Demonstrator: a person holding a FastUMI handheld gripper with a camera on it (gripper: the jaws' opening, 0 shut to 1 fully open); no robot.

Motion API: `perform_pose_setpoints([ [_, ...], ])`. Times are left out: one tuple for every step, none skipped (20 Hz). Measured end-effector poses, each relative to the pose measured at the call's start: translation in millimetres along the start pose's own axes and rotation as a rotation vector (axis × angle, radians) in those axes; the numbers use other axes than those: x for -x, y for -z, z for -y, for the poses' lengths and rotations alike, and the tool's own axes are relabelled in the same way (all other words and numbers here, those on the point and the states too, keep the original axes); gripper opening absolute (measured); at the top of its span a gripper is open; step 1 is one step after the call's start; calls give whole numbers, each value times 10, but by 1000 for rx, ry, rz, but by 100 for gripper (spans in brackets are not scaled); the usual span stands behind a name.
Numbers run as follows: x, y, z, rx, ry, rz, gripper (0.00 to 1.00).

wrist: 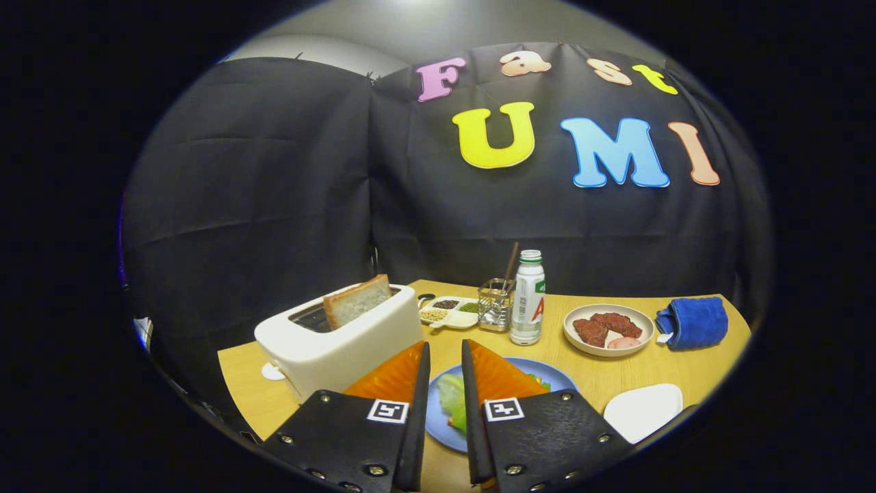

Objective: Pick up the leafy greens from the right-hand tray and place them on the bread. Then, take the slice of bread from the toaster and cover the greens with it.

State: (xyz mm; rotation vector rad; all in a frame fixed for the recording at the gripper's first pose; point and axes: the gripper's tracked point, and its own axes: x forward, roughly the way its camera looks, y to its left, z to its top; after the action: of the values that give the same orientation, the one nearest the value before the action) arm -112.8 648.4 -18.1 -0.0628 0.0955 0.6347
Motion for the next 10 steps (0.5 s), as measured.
perform_pose_setpoints([
  [-15,-32,-120,6,-14,7,26],
  [-41,-57,-229,15,-26,6,26],
  [-89,-62,-350,19,-45,4,26],
  [-131,-64,-477,18,-66,0,26],
  [-169,-52,-596,22,-88,-6,26],
  [-189,-46,-689,24,-102,-6,26],
  [-221,-26,-759,23,-110,-7,26],
  [-246,-16,-817,26,-115,-6,26],
  [-273,-20,-860,29,-113,-3,26],
  [-286,-46,-900,32,-109,4,26],
])
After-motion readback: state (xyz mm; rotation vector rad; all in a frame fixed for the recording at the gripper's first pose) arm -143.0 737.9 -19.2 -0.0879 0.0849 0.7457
